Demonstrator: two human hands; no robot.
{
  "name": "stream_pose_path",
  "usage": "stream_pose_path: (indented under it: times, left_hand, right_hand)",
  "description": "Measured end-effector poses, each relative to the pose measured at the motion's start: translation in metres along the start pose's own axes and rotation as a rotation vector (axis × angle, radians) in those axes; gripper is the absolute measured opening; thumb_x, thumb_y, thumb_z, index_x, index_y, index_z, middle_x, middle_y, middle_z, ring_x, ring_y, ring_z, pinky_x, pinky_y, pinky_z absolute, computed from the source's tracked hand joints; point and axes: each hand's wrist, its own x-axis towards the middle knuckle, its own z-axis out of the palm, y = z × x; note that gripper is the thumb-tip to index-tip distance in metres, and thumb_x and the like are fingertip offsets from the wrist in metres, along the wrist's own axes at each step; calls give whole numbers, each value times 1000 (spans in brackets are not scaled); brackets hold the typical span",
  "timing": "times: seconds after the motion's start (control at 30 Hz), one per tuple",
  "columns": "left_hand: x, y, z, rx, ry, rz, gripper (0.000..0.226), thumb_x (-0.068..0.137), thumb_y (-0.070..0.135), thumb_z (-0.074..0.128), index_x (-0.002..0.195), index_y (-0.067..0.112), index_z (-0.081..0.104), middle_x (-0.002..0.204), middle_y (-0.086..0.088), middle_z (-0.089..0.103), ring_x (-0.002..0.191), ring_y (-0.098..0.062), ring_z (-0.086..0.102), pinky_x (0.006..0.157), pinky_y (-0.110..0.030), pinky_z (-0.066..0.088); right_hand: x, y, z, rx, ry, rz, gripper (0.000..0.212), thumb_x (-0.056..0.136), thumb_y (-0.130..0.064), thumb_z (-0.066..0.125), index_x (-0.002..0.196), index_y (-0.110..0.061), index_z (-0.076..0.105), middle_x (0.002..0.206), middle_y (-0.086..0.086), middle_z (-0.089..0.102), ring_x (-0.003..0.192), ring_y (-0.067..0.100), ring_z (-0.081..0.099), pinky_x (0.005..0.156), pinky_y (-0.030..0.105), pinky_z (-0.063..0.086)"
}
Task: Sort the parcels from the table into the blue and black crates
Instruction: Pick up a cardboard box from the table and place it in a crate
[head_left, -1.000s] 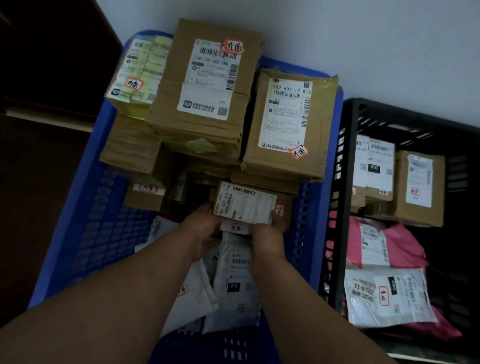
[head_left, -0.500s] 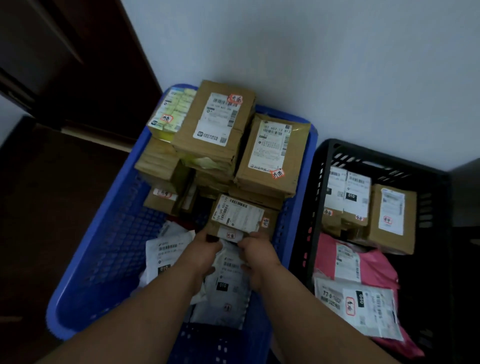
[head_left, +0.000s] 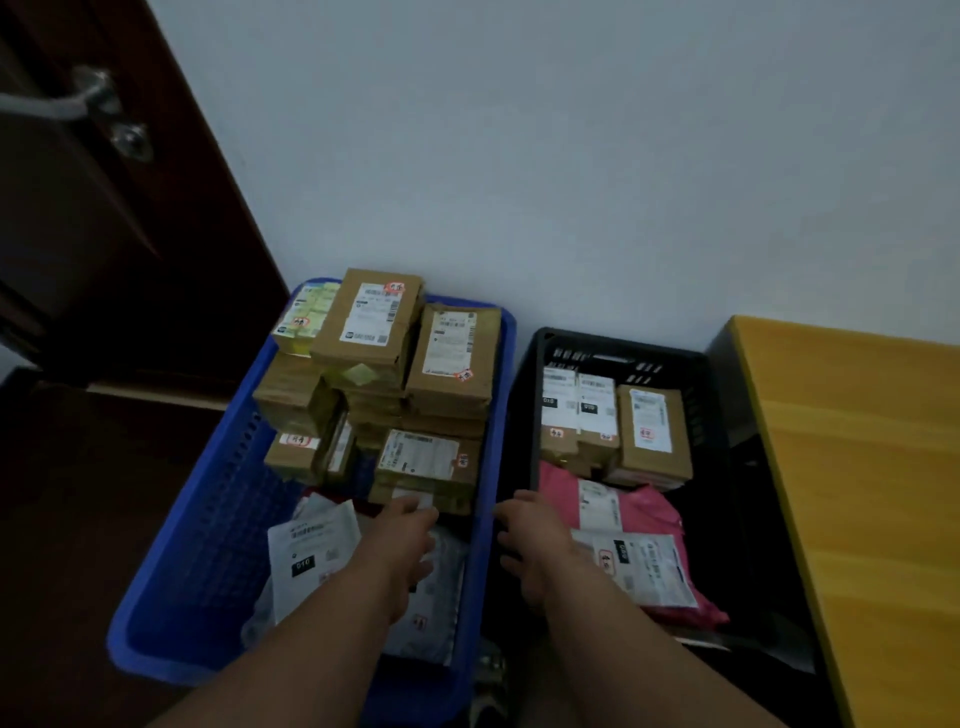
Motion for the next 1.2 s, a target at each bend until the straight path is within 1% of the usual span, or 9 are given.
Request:
stream_pose_path:
  times: [0.13,0.23,0.3,0.4,0.5,0.63,0.8,0.93,1.2]
  left_hand:
    - [-36,-12,13,50,-57,65,13,100,16,49,112,20,48,79,-3,50,69,-15,48,64,-30,43]
    - [-60,-22,34,76,-92,77,16,100,14,48,115,15,51,83,-5,52,68,-17,49,60,-28,41]
    - [-74,-27,56,88,-130,77,27,99,15,50,126,13,50,101,-8,56,85,-22,55,71,-34,47]
    - [-89,-31,96,136,-157,106,36,99,17,52,135,16,47,120,-10,56,107,-27,56,86,-40,49]
    - [-101,-38,145,214,-188,151,28,98,18,50,125,16,53,112,-12,59,98,-26,59,80,-40,52]
    - [-120,-58,230,284,-253,188,25,99,19,48,123,17,55,105,-12,58,89,-26,55,73,-35,46]
    - [-157,-100,366,324,-308,272,18,98,10,48,110,10,61,79,-9,57,68,-21,49,58,-32,39]
    - [-195,-121,468,381,-381,196,15,99,17,53,112,13,59,101,-10,60,85,-25,59,70,-40,47]
    - [-219,-131,608,451,-435,233,19,102,24,48,117,14,55,109,-9,57,97,-25,58,90,-50,50]
  right_hand:
    - [-42,25,-30,74,5,9,37,93,-15,54,129,-22,48,110,9,53,94,24,52,72,34,46]
    - [-70,31,-67,57,25,-60,29,91,-8,51,120,-12,56,85,11,57,68,23,53,55,32,44]
    - [-83,30,-98,77,52,-91,34,94,-3,49,127,0,53,101,20,63,85,36,63,73,46,55]
    - [-89,32,-147,166,102,-90,45,97,-10,51,141,-15,43,128,15,53,113,31,53,96,45,45]
    - [-90,41,-195,185,168,-118,51,95,-15,54,142,-21,37,126,9,48,112,28,50,96,45,49]
    - [-99,64,-283,222,218,-126,47,94,-18,54,139,-20,40,114,7,53,93,20,54,71,34,50]
    - [-109,93,-440,270,339,-61,43,99,-19,49,140,-19,38,121,8,50,101,26,53,85,41,48]
    - [-119,113,-548,320,461,-41,40,96,-19,51,136,-18,44,126,9,51,107,28,53,81,37,45]
    - [-92,123,-661,428,467,-25,34,93,-21,52,127,-18,49,117,6,53,96,23,52,69,31,43]
